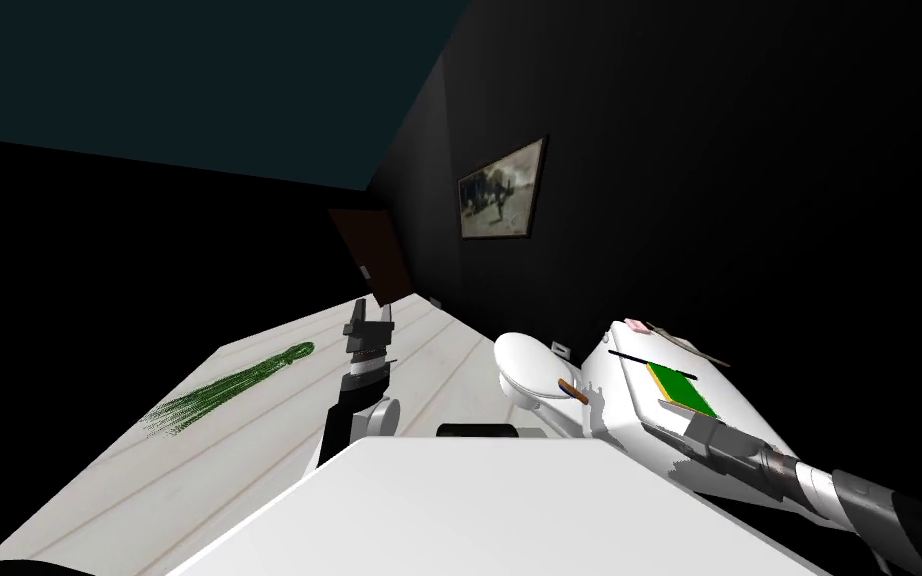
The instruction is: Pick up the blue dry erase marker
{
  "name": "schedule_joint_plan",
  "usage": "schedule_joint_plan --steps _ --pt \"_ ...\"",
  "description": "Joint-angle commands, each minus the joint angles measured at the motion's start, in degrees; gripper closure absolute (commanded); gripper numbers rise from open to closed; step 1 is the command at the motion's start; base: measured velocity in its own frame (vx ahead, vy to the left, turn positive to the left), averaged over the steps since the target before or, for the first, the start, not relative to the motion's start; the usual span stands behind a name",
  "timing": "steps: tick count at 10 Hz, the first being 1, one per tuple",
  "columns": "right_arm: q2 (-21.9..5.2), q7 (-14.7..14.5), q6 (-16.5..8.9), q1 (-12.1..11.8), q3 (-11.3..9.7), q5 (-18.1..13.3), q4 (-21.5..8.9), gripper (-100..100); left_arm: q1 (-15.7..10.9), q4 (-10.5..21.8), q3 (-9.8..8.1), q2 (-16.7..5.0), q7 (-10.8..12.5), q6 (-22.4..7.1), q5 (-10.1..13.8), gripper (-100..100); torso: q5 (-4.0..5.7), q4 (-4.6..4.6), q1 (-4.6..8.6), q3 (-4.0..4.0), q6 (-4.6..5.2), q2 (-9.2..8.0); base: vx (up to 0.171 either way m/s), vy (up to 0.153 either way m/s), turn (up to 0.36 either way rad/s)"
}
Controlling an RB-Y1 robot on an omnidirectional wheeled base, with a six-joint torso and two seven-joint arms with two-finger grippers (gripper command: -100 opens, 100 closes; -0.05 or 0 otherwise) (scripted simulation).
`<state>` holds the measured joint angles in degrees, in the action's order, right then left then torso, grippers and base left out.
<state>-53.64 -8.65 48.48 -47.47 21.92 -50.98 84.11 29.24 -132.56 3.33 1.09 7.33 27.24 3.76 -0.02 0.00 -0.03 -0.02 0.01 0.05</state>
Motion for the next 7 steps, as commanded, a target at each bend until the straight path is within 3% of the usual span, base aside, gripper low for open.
schedule_joint_plan --steps 1,2,3,4,7 --pt "-0.6 -0.2 0.8 -0.6 0.7 -2.7 -1.2 -100 0.0 0.0 0.00 0.0 0.0 0.0 0.0 0 0.00 0.00 0.00 0.00 0.00 0.00 0.022 0.020 0.133" --pt "-2.1 -0.4 2.3 -1.4 2.0 -4.5 -3.8 -100 0.0 0.0 -0.01 0.0 0.0 0.0 0.0 0 0.01 0.00 0.02 0.00 0.06 -0.01 0.023 0.023 0.306" --pt "-2.1 -0.4 2.3 -1.4 2.0 -5.9 -3.8 -100 0.0 0.0 0.00 0.0 0.0 0.0 0.0 0 0.00 0.00 0.02 0.00 -0.01 0.00 0.020 0.009 0.141" --pt "-3.4 -0.6 3.8 -2.2 3.3 -7.8 -5.9 -100 0.0 0.0 -0.01 0.0 0.0 0.0 0.0 0 0.02 0.00 0.06 0.01 0.06 -0.01 0.029 0.017 0.239" --pt "-4.7 -0.8 5.2 -2.9 4.4 -12.2 -8.8 -100 0.0 0.0 0.00 0.0 0.0 0.0 0.0 0 0.03 -0.01 0.07 -0.02 -0.01 0.04 0.030 0.008 0.193"
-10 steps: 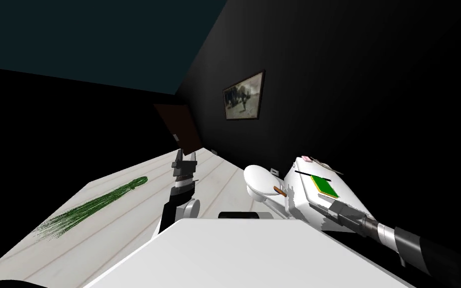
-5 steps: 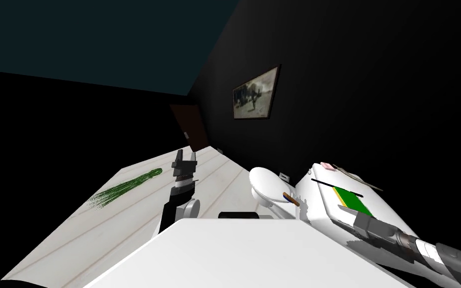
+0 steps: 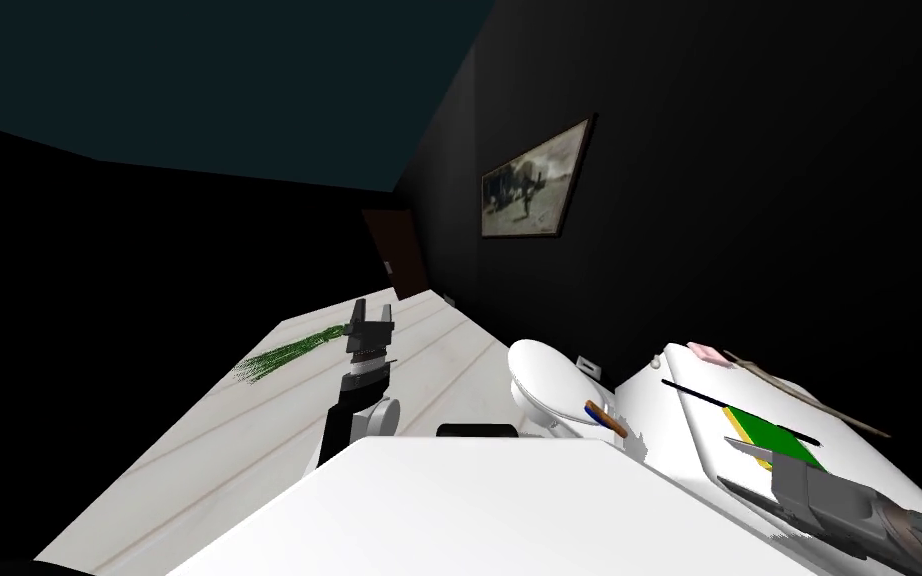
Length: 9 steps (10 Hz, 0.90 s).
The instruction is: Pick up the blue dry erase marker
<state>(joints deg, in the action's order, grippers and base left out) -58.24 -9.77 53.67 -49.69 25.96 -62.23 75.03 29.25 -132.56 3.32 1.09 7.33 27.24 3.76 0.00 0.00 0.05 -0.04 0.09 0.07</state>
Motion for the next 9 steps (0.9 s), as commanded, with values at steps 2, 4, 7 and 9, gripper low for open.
schedule_joint_plan --steps 2,4,7,9 --pt "-1.2 0.1 1.4 -1.3 1.5 -3.9 -2.1 -100 0.0 0.0 0.00 0.0 0.0 0.0 0.0 0 0.01 0.00 0.03 -0.01 -0.05 0.02 0.035 -0.006 0.175" --pt "-2.2 -0.1 2.7 -1.9 2.5 -6.7 -4.4 -100 0.0 0.0 0.00 0.0 0.0 0.0 0.0 0 0.01 0.00 0.03 -0.01 -0.05 0.02 0.035 -0.008 0.179" --pt "-3.8 -0.4 5.1 -2.9 4.2 -11.8 -8.5 -100 0.0 0.0 0.00 0.0 0.0 0.0 0.0 0 0.03 -0.01 0.05 -0.03 0.00 0.04 0.043 -0.018 0.188" --pt "-4.5 -0.5 6.1 -3.3 4.8 -14.3 -10.3 -100 0.0 0.0 0.00 0.0 0.0 0.0 0.0 0 0.03 -0.02 0.15 -0.05 -0.06 0.08 0.049 -0.046 0.233"
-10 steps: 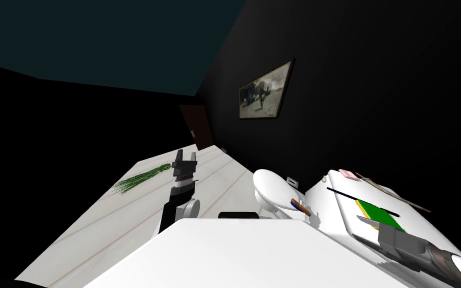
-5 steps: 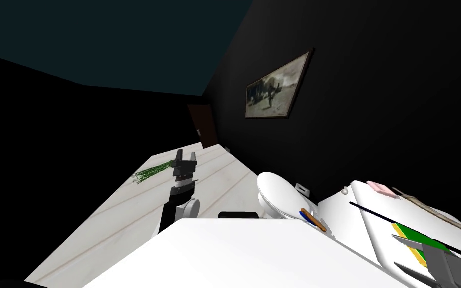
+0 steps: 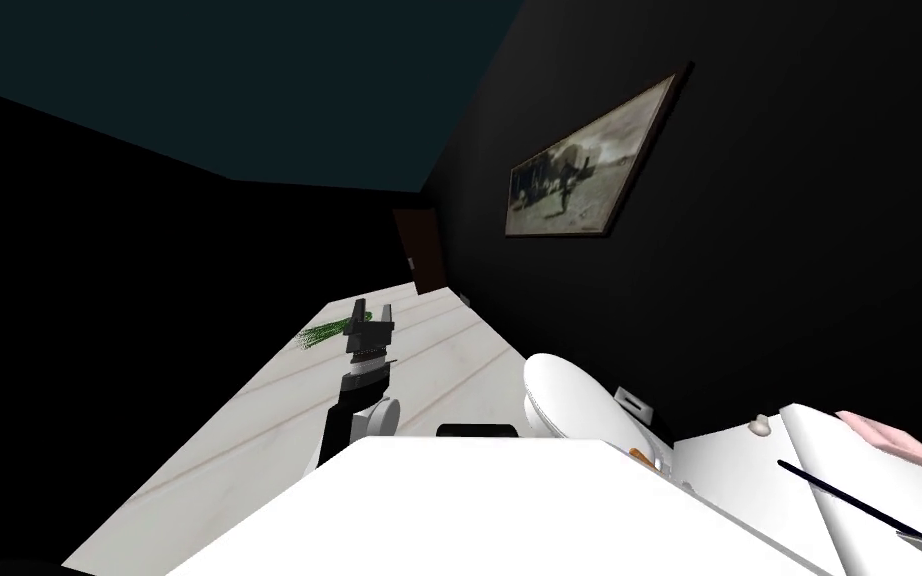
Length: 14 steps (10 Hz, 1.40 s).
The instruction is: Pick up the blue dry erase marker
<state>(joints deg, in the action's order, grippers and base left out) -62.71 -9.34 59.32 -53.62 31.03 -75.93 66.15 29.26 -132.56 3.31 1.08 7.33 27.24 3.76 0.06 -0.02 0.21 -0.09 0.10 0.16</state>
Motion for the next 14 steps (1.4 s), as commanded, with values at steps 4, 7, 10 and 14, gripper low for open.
schedule_joint_plan --steps 4,7,10,14 --pt "-0.8 -1.2 2.4 -0.1 0.7 -4.9 -4.9 -100 0.0 0.0 0.00 0.0 0.0 0.0 0.0 0 0.00 -0.01 0.00 -0.02 -0.05 0.03 0.045 -0.037 0.144" --pt "-1.3 -1.5 4.7 -0.8 1.3 -9.9 -8.7 -100 0.0 0.0 0.00 0.0 0.0 0.0 0.0 0 0.01 -0.01 0.08 -0.03 -0.04 0.05 0.059 -0.074 0.208" --pt "-1.1 -1.6 5.8 -1.0 1.2 -12.1 -10.4 -100 0.0 0.0 0.00 0.0 0.0 0.0 0.0 0 0.03 0.01 0.05 0.01 0.03 -0.03 0.036 -0.066 0.098" --pt "-3.5 -3.2 3.9 -0.7 -1.5 -9.4 -11.2 -100 0.0 0.0 0.00 0.0 0.0 0.0 0.0 0 -0.04 0.04 -0.21 0.10 0.04 -0.17 0.005 -0.014 0.039"
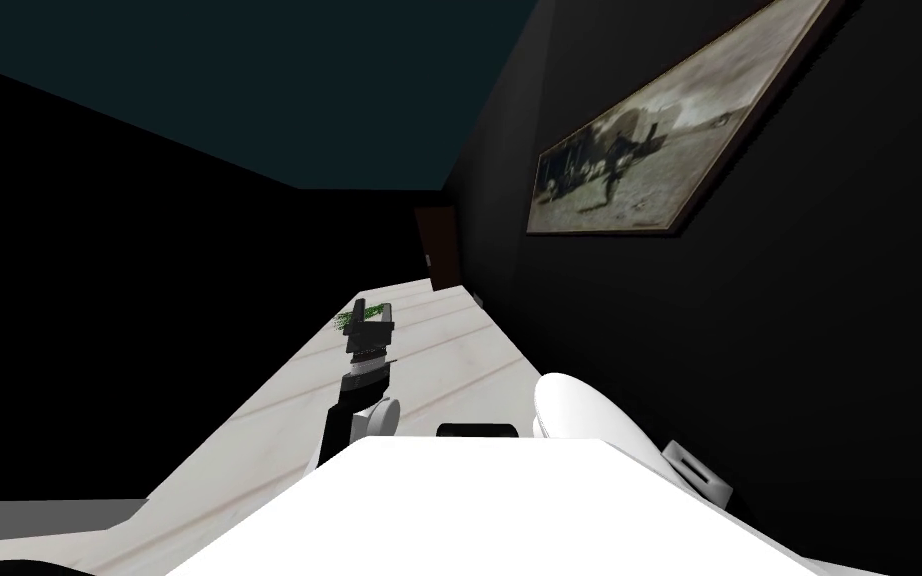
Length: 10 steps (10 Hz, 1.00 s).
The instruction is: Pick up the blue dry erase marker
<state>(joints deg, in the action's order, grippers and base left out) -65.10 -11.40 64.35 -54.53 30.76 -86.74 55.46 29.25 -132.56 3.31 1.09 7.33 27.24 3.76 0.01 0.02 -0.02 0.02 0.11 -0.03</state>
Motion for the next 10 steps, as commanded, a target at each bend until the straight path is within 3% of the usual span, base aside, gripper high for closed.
schedule_joint_plan --steps 1,2,3,6,7,9,10 --pt "-1.1 -1.1 -1.2 0.2 -2.9 2.9 -0.6 -100 0.0 0.0 0.00 0.0 0.0 0.0 0.0 0 0.00 0.00 0.00 0.00 0.00 0.00 -0.012 0.000 0.017" --pt "-1.1 -1.1 -1.2 0.2 -4.0 4.6 -0.6 -100 0.0 0.0 0.00 0.0 0.0 0.0 0.0 0 0.00 0.01 -0.01 0.01 0.02 -0.02 0.000 0.000 0.000" --pt "-3.3 -2.7 -3.4 0.8 -6.0 6.3 -1.1 -100 0.0 0.0 0.00 0.0 0.0 0.0 0.0 0 0.00 0.01 -0.01 0.02 0.04 -0.02 -0.009 0.001 0.012" --pt "-3.3 -2.7 -3.4 0.8 -9.7 10.6 -1.1 -100 0.0 0.0 0.00 0.0 0.0 0.0 0.0 0 0.00 0.01 -0.02 0.02 0.03 -0.02 -0.003 0.000 0.005" --pt "-5.5 -4.3 -5.7 1.3 -12.0 12.8 -1.6 -100 0.0 0.0 0.00 0.0 0.0 0.0 0.0 0 0.00 0.01 -0.02 0.01 0.03 -0.01 -0.008 0.005 0.016" --pt "-5.5 -4.3 -5.7 1.3 -15.3 16.2 -1.6 -100 0.0 0.0 0.00 0.0 0.0 0.0 0.0 0 0.00 0.01 -0.02 0.02 0.03 -0.02 -0.005 0.001 0.009" --pt "-5.5 -4.3 -5.7 1.3 -15.3 16.7 -1.6 -100 0.0 0.0 0.00 0.0 0.0 0.0 0.0 0 0.00 0.01 -0.02 0.02 0.04 -0.03 0.000 0.000 0.000"
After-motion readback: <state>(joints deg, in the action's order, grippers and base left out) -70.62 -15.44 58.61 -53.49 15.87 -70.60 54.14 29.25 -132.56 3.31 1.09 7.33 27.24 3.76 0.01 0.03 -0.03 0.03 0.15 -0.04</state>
